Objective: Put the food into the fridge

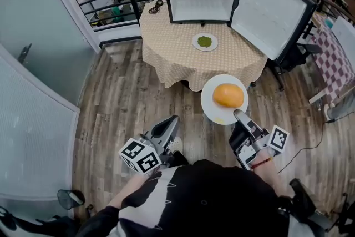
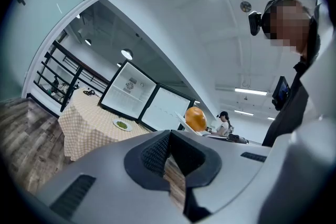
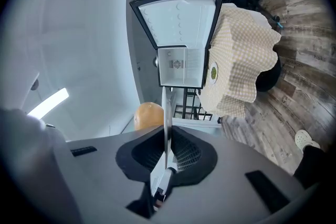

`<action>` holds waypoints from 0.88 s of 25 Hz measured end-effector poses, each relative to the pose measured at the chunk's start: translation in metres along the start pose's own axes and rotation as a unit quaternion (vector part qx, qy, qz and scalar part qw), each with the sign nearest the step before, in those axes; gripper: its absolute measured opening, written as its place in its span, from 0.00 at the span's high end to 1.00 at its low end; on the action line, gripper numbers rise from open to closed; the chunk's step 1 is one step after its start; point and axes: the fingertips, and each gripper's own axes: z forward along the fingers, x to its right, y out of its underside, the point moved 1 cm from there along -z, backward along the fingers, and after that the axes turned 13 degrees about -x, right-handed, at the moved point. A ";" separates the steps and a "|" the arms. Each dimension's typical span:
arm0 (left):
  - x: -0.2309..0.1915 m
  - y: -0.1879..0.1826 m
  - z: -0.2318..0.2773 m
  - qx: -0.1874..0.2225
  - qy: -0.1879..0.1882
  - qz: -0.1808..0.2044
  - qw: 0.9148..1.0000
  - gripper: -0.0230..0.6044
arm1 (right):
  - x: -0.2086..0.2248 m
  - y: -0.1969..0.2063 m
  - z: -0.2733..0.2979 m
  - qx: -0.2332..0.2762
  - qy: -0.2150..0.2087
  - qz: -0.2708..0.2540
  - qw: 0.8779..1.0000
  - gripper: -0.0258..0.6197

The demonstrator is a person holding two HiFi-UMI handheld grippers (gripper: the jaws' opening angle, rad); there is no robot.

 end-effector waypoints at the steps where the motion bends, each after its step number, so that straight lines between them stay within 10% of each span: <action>1: -0.011 -0.008 0.006 0.000 0.003 -0.001 1.000 0.94 | 0.001 -0.008 0.012 0.001 0.001 0.000 1.000 0.90; 22: -0.221 -0.182 0.054 0.031 0.027 0.032 0.999 0.94 | 0.005 -0.141 0.241 0.026 -0.001 -0.034 0.999 0.91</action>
